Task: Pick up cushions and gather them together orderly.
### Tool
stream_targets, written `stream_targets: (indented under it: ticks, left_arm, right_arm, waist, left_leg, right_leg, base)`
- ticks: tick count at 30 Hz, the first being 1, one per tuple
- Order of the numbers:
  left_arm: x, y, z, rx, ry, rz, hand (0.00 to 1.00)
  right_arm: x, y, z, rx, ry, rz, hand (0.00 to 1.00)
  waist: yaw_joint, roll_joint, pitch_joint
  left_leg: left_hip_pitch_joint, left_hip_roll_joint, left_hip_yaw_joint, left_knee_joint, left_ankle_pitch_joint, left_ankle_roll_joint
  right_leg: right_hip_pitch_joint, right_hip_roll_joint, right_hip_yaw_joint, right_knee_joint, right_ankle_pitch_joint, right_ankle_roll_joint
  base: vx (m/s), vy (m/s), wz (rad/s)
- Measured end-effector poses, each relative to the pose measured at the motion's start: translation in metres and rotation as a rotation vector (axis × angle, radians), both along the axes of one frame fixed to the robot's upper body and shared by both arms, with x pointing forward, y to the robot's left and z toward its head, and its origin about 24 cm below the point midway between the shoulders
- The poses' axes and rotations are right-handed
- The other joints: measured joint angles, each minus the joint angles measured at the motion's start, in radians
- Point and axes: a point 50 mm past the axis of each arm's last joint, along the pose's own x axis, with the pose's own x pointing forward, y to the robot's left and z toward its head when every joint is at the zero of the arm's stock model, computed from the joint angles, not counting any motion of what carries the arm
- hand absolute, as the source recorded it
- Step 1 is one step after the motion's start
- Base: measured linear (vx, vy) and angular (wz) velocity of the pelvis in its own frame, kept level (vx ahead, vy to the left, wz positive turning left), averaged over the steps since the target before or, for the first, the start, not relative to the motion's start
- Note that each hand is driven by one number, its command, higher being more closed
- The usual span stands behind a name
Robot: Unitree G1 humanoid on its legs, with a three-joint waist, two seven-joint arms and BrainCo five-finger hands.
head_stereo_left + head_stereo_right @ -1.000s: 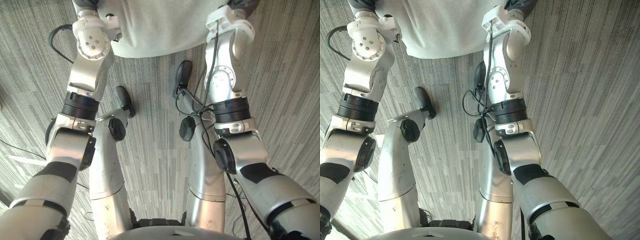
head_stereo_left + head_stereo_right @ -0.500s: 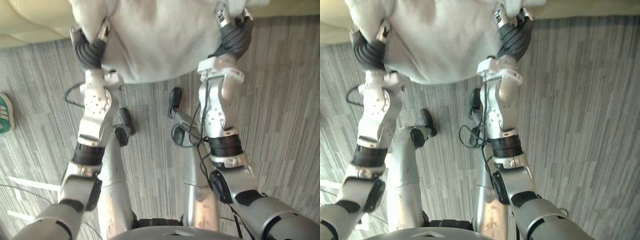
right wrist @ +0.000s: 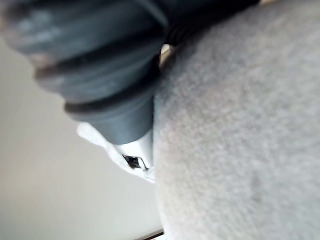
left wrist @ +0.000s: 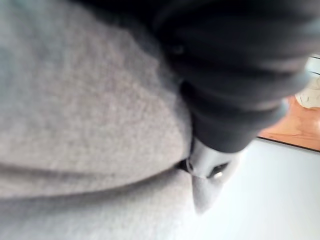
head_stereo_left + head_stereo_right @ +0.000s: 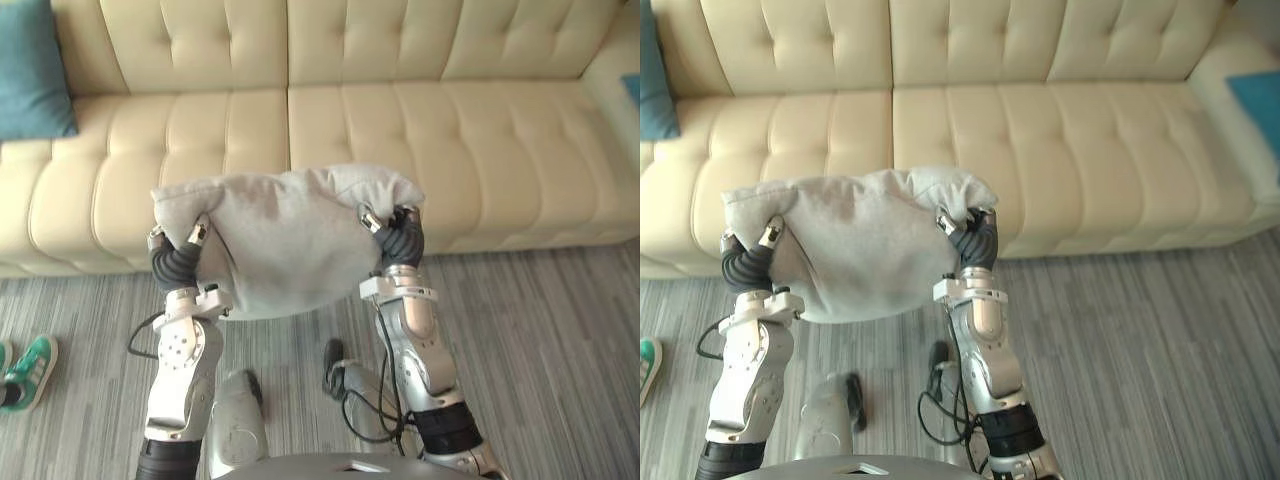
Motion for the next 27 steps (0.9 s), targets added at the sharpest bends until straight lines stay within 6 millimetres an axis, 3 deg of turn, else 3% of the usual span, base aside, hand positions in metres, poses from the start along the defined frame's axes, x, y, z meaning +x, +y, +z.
stream_targets:
  ticks: [4,8,13,14,27]
  left_arm:
    - [-0.002,-0.002,-0.014,0.014,0.052,-0.041,1.00]
    - [0.000,-0.004,-0.034,0.034,0.135,-0.090,1.00]
    - [-0.004,-0.005,-0.048,0.041,0.195,-0.129,1.00]
    - [-0.023,-0.004,-0.065,0.011,0.269,-0.146,1.00]
    - [-0.028,-0.004,-0.065,0.003,0.270,-0.143,1.00]
  right_arm:
    - [0.001,-0.009,-0.010,-0.054,0.028,-0.023,1.00]
    - [0.007,-0.018,-0.034,-0.087,0.137,-0.032,1.00]
    - [0.007,-0.024,-0.057,-0.118,0.244,-0.034,1.00]
    - [-0.006,-0.025,-0.083,-0.114,0.354,-0.001,1.00]
    - [-0.007,-0.025,-0.080,-0.129,0.337,-0.006,1.00]
  waist:
    - [-0.008,-0.003,-0.060]
    - [-0.023,-0.004,-0.095]
    - [-0.028,-0.004,-0.097]
    - [0.005,0.017,-0.137]
    - [0.003,0.023,-0.134]
  left_leg:
    - [0.116,-0.033,0.024,-0.161,0.059,0.001]
    - [0.212,-0.068,0.043,-0.270,0.090,0.007]
    - [0.258,-0.091,0.045,-0.288,0.086,0.014]
    - [0.245,-0.158,0.032,-0.214,0.025,0.071]
    - [0.211,-0.157,0.014,-0.201,0.020,0.073]
  right_leg:
    - [0.126,0.016,0.022,-0.188,0.085,0.008]
    - [0.257,0.019,0.037,-0.377,0.169,0.019]
    - [0.322,0.012,0.056,-0.449,0.204,0.029]
    - [0.331,-0.044,0.138,-0.449,0.201,0.064]
    - [0.315,-0.051,0.106,-0.449,0.198,0.063]
  base:
    - [0.14,0.015,-0.06]
    - [0.12,0.055,-0.05]
    - [0.03,0.088,-0.07]
    - [0.00,0.038,-0.01]
    - [-0.01,0.001,0.04]
